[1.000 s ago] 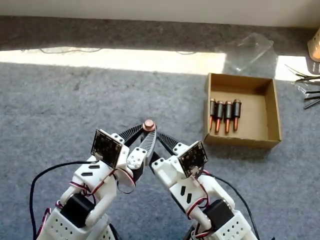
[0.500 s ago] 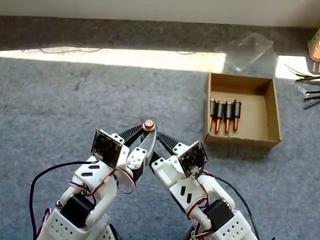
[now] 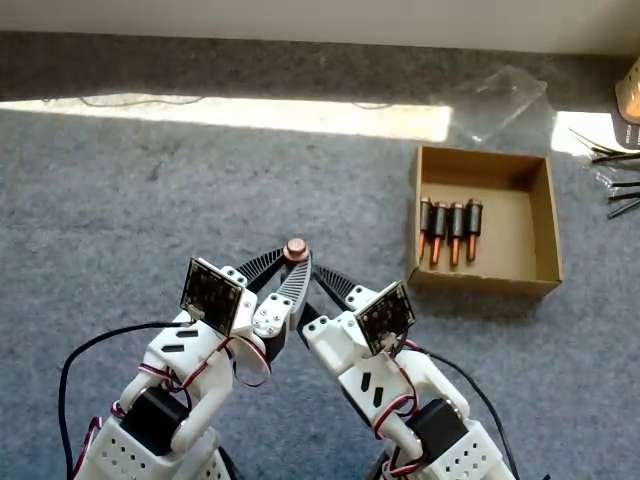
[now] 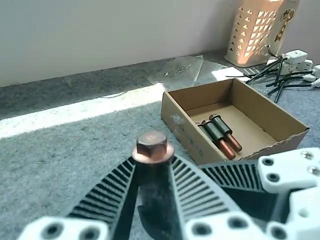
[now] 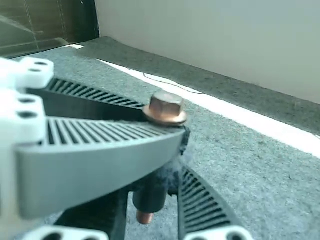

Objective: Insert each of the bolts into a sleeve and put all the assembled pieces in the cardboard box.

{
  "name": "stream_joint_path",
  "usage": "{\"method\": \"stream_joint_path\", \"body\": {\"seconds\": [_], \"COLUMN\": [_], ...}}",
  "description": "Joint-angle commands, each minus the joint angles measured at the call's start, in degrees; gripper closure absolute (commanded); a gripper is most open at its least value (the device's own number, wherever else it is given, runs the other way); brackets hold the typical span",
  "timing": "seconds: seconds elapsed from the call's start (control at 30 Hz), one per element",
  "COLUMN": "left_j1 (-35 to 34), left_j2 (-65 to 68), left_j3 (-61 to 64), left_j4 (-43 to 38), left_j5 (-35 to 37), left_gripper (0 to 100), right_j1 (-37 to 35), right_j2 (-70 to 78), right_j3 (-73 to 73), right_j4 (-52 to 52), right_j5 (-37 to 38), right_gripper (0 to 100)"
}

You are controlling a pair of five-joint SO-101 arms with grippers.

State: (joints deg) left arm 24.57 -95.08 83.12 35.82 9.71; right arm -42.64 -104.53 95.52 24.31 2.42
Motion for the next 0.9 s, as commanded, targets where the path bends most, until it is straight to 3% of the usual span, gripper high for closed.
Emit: {"method": "stream_joint_path", "body": {"seconds": [0.0, 0.13, 0.33, 0.87], "left_j1": [-3.8, -3.7, -3.6, -3.4], "left_j2": [0.0, 0.0, 0.0, 0.0], "left_j3": [-0.3, -0.3, 0.0, 0.1], "left_j4": [-0.2, -0.2, 0.1, 0.1], "left_j5": [-0.8, -0.8, -0.7, -0.6], "left_gripper": [99, 98, 87, 87], "right_j1": [-0.3, -0.3, -0.3, -0.3], "right_j2": [-0.7, -0.7, -0.8, -0.8], "right_j3": [6.4, 6.4, 6.4, 6.4], "right_j4": [-0.3, -0.3, -0.3, -0.3], "right_j5": [0.2, 0.2, 0.2, 0.2], "right_gripper": [99.5, 99.5, 99.5, 99.5]}}
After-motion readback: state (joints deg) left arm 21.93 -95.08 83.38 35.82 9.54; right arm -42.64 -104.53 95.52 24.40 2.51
